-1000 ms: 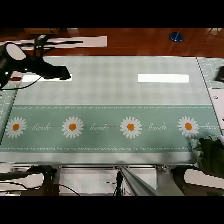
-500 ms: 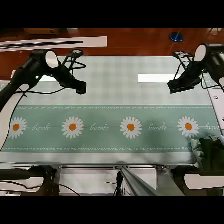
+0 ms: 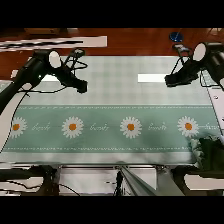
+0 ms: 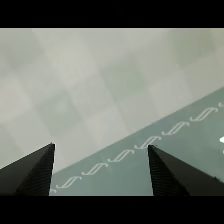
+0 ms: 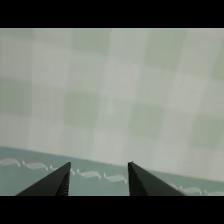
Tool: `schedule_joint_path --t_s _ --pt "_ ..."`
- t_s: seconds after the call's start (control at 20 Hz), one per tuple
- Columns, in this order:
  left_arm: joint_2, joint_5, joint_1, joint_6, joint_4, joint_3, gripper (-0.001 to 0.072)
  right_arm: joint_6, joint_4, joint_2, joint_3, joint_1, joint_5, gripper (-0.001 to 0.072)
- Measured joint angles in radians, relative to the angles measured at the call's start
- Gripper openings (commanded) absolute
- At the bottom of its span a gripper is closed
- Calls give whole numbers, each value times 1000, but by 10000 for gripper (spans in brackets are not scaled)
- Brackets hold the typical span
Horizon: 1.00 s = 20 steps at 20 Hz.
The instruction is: Fold the shirts.
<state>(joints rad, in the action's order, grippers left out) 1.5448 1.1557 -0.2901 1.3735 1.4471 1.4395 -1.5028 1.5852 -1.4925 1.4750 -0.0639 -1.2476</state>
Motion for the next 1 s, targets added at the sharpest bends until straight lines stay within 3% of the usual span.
schedule_joint_path --t_s 0.3,1.0 --pt "-36 -87 2 65 1 10 668 -18 -22 42 -6 -5 119 419" --pt "-40 -113 2 79 2 11 674 -23 -45 47 -12 -7 153 420"
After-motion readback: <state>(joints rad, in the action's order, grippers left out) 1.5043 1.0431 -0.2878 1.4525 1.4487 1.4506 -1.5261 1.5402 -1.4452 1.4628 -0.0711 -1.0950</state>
